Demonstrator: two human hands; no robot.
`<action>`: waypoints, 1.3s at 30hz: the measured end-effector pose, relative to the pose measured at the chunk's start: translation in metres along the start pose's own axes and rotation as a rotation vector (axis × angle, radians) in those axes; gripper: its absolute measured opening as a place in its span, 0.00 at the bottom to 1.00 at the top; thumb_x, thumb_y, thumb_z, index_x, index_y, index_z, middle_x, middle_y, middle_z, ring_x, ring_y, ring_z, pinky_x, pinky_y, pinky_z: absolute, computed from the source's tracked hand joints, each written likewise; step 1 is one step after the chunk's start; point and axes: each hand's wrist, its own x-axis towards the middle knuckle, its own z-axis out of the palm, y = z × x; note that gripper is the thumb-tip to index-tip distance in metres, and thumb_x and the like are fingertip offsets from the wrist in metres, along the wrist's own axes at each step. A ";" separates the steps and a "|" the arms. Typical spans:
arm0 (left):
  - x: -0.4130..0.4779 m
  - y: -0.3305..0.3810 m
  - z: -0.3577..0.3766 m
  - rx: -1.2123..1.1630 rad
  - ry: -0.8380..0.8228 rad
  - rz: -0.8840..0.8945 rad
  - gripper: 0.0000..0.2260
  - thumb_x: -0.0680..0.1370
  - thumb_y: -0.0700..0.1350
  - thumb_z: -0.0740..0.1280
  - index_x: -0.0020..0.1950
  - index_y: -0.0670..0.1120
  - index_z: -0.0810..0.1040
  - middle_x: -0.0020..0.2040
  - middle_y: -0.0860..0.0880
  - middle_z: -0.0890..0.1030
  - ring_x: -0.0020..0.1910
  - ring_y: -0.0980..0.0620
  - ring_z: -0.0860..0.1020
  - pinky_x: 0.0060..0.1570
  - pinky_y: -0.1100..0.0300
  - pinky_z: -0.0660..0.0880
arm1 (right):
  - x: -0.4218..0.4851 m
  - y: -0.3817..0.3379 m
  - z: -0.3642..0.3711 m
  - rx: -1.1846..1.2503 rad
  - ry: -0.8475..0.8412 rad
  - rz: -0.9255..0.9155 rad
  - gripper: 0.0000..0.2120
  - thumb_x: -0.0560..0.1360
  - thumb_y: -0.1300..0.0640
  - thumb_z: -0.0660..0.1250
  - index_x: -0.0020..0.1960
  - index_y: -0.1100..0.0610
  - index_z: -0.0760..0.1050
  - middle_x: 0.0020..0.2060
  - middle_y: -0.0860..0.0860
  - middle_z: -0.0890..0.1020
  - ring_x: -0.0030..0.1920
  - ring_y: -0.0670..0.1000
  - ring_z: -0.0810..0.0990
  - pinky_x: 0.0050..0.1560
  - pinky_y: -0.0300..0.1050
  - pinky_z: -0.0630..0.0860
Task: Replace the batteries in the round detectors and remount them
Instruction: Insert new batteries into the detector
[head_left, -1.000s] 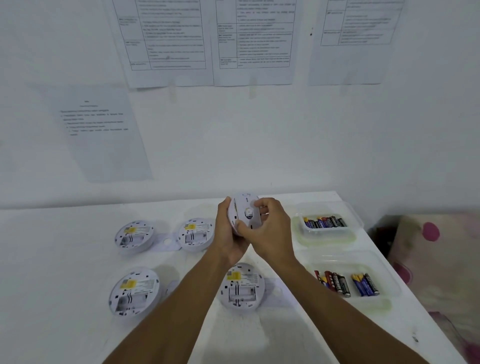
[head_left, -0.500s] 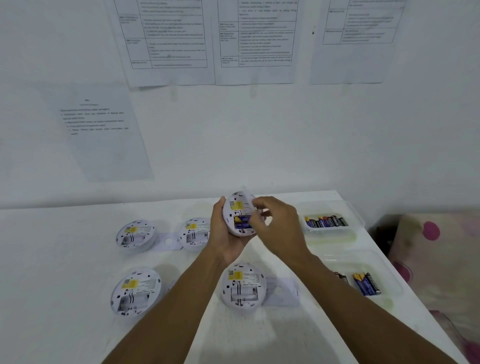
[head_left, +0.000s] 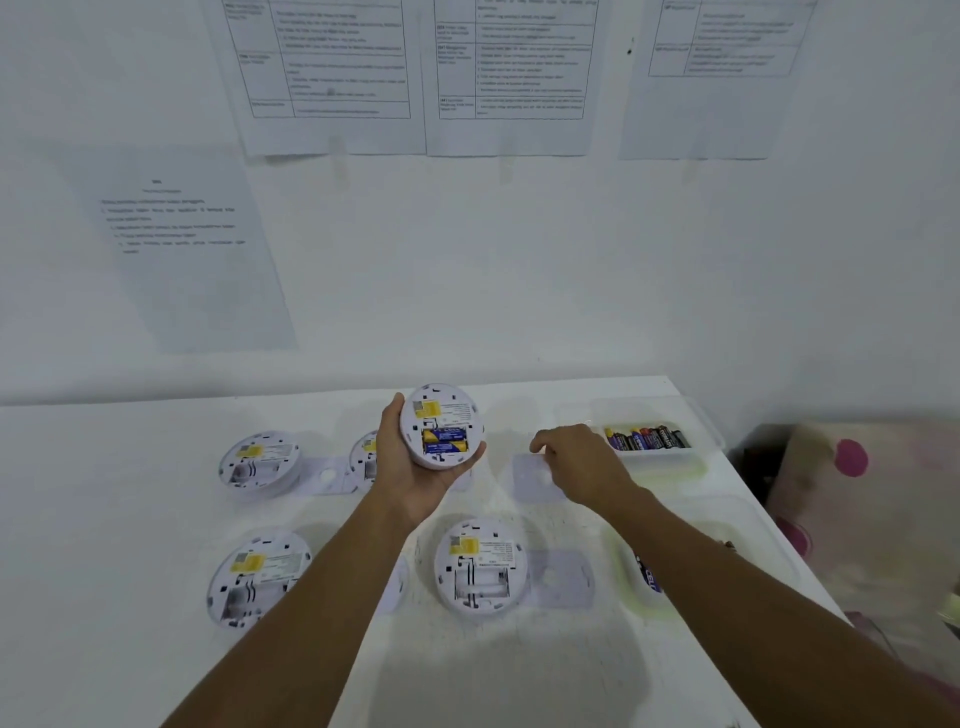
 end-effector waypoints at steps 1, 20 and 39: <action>0.000 0.000 0.000 -0.006 0.001 -0.003 0.27 0.79 0.62 0.58 0.70 0.45 0.74 0.67 0.38 0.77 0.68 0.36 0.73 0.46 0.44 0.82 | 0.000 0.000 0.002 -0.012 0.004 -0.013 0.17 0.75 0.66 0.64 0.61 0.54 0.77 0.53 0.54 0.82 0.52 0.54 0.79 0.47 0.47 0.76; 0.001 -0.006 0.004 -0.070 -0.091 -0.059 0.27 0.79 0.60 0.59 0.72 0.45 0.72 0.69 0.38 0.75 0.65 0.35 0.73 0.56 0.38 0.77 | -0.001 -0.012 -0.005 0.163 0.162 -0.044 0.14 0.75 0.60 0.67 0.60 0.57 0.78 0.55 0.54 0.80 0.54 0.52 0.78 0.56 0.46 0.74; -0.036 -0.025 0.027 0.074 -0.075 -0.002 0.23 0.79 0.58 0.58 0.60 0.42 0.80 0.53 0.43 0.83 0.52 0.45 0.82 0.55 0.53 0.77 | -0.046 -0.095 -0.020 0.622 0.406 -0.128 0.10 0.62 0.54 0.71 0.42 0.51 0.75 0.39 0.44 0.76 0.40 0.46 0.76 0.41 0.45 0.77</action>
